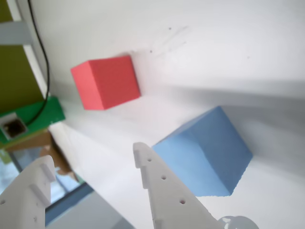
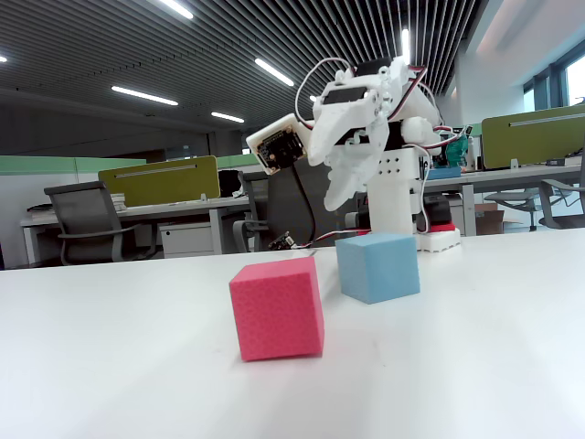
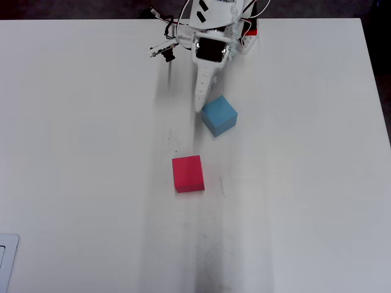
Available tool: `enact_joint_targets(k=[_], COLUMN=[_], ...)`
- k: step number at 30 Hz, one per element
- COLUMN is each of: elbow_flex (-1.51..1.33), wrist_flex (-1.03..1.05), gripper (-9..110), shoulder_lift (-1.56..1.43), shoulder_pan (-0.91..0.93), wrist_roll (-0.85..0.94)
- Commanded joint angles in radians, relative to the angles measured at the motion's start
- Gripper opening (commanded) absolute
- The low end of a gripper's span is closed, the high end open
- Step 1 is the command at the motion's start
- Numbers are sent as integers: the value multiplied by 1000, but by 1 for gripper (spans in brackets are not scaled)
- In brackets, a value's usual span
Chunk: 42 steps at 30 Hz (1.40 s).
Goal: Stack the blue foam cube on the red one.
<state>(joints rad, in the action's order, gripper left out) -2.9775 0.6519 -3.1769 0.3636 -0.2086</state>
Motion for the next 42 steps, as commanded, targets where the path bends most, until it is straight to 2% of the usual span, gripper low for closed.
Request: enact_joint_targets(k=[1, 42], elbow_flex=[6, 6], wrist_flex=[2, 2], gripper=[23, 25], shoulder_lift=[-9, -9], shoulder_pan=[-3, -44], wrist_roll=[-3, 5])
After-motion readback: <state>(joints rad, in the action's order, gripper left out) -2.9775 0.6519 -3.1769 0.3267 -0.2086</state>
